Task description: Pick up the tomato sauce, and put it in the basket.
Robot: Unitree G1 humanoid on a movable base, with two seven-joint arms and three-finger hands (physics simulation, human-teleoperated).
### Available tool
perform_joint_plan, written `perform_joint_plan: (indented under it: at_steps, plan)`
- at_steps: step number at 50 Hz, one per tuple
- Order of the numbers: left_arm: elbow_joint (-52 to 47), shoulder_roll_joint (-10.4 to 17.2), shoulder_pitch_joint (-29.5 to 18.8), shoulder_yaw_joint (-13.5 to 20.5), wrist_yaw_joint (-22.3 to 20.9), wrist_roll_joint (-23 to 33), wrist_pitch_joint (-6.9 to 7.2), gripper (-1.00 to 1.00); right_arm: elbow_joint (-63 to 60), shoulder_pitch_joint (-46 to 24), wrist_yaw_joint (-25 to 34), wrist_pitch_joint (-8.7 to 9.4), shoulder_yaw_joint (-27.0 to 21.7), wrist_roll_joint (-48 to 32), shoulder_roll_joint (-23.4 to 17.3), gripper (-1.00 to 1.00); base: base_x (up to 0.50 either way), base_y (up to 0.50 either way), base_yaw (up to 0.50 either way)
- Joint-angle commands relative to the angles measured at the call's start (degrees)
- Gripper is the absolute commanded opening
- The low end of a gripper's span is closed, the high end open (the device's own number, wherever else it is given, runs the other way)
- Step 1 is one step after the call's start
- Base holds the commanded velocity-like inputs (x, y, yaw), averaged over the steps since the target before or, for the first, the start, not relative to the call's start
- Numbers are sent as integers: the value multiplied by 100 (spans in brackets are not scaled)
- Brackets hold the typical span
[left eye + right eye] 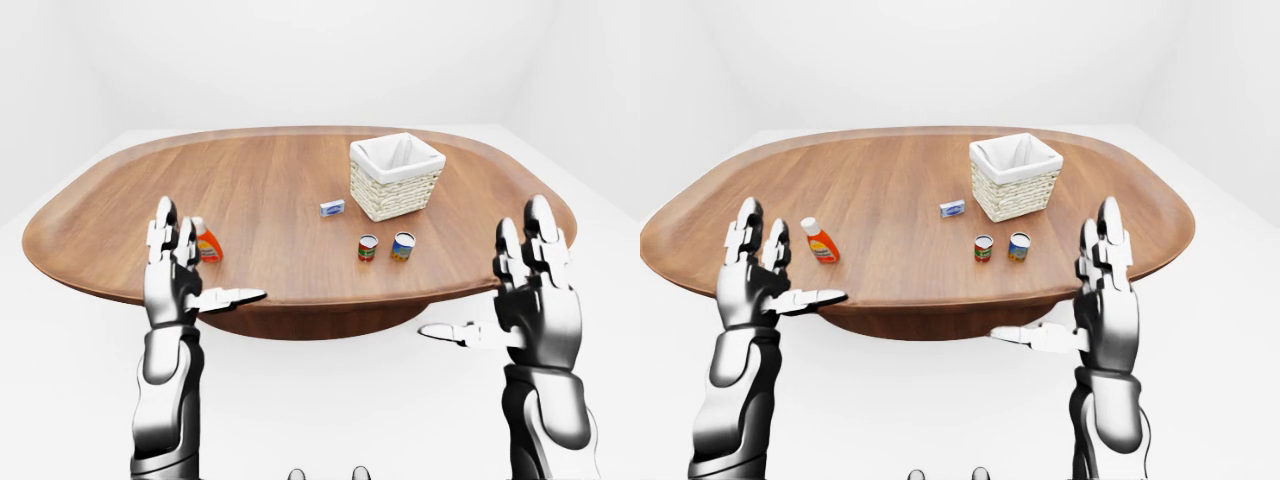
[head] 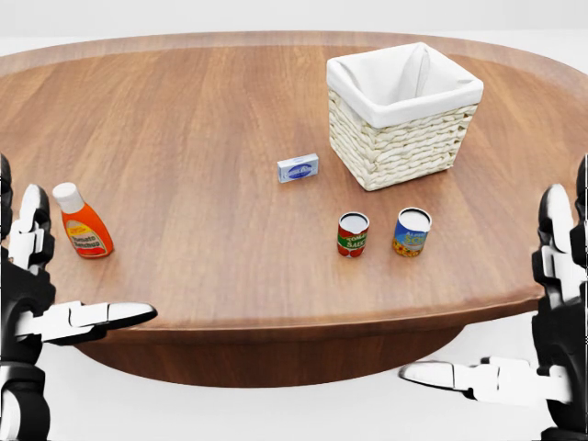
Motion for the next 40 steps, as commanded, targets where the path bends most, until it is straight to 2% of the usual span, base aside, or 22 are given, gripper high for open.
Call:
perform_joint_plan:
  at_steps: [1,3,4,5,6,8,9,11,16,25,40]
  plan:
    - [-1459,169,-124,562,232,-619,0,100,-2045,1048,-826,0,-591,870,-751,100,0,0,0]
    - [-1592,216,-144,598,287,-597,0,100,-2045,1266,-1402,0,-563,1205,-1319,100,0,0,0]
    - [-1572,207,-168,618,322,-592,0,100,-2044,1373,-1639,-90,-551,1364,-1579,100,0,0,0]
    - [-1639,212,-166,640,308,-688,0,100,-2044,1512,-1863,-408,-559,1508,-1832,100,0,0,0]
    - [-1703,216,-152,649,332,-706,0,100,-2044,1654,-2094,-576,-570,1632,-2057,100,0,0,0]
    - [-1746,195,-113,622,337,-713,0,100,-2045,1789,-2404,-722,-565,1828,-2427,100,0,0,0]
    - [-1746,187,-105,608,342,-700,0,100,-2045,1850,-2493,-878,-561,1888,-2528,100,0,0,0]
    - [-1739,186,-103,603,334,-692,0,100,-2045,1955,-2661,-1000,-589,2014,-2742,100,0,0,0]
    - [-1723,188,-106,615,341,-693,0,100,-2046,2147,-2929,-1000,-584,2119,-3034,100,0,0,0]
    - [-1753,156,-68,567,305,-646,0,100,-2046,2115,-2878,-1000,-504,2088,-2996,100,0,0,0]
    - [-1786,110,-14,494,245,-549,0,100,-2046,2083,-2915,-1000,-419,2072,-3036,100,0,-22,0]
